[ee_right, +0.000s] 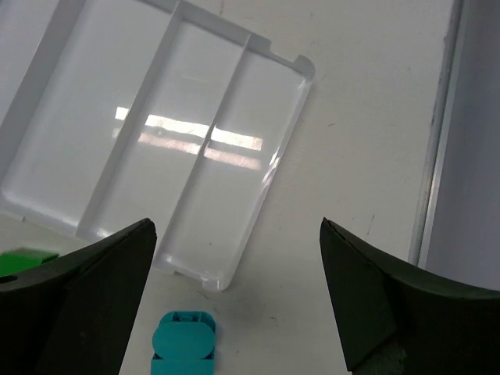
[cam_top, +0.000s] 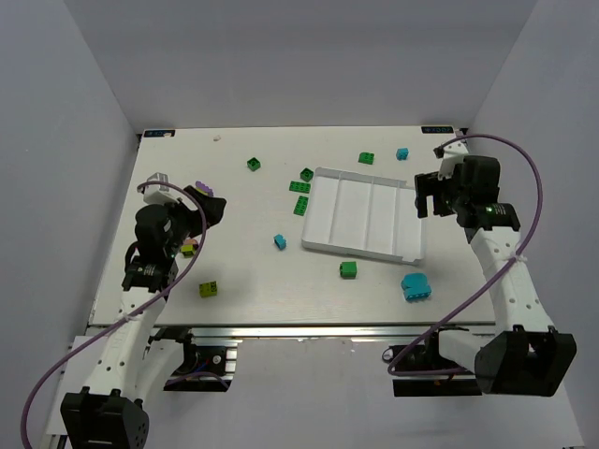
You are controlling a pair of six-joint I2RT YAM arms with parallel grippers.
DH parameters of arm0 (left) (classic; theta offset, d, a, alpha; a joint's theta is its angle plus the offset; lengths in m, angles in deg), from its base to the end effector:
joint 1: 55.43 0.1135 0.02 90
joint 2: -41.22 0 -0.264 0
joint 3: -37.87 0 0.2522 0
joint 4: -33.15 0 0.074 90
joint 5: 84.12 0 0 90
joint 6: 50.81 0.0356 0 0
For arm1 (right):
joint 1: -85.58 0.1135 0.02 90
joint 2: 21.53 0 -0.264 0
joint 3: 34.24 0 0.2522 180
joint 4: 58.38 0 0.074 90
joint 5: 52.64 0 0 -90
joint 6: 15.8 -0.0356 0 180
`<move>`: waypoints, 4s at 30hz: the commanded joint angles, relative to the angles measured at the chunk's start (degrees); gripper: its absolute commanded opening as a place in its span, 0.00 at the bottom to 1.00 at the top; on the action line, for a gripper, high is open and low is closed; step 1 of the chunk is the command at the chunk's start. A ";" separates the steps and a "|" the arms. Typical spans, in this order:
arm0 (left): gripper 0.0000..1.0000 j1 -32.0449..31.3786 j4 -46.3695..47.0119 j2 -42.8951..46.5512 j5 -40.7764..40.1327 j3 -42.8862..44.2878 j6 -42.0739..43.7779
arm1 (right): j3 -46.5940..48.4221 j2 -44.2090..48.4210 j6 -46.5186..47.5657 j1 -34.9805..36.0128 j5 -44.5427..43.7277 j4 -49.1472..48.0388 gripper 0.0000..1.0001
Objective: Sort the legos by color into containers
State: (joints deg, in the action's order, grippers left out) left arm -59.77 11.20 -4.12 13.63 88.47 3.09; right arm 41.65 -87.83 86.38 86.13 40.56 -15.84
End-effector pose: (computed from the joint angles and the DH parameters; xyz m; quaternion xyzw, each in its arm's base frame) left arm 0.1893 -0.0192 0.2930 -0.1802 0.7809 -0.2567 0.5402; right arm 0.2545 0.0044 0.3377 -0.1106 0.8714 -0.0240 0.4774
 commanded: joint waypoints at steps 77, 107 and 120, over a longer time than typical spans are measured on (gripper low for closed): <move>0.81 -0.06 11.35 1.84 9.30 -10.56 -7.85 | -15.02 -12.80 7.51 8.67 -1.09 21.06 0.89; 0.81 -0.06 9.33 3.68 8.51 -9.77 -7.32 | -11.06 -20.18 -0.41 13.85 -8.04 18.25 0.83; 0.81 -0.06 9.77 3.94 8.78 -9.68 -7.41 | -12.65 -20.35 -0.23 14.73 -8.04 19.56 0.73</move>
State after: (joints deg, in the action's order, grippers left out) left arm -59.77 20.66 -1.00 22.61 78.22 -4.78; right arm 28.67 -107.89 86.47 100.41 32.98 2.85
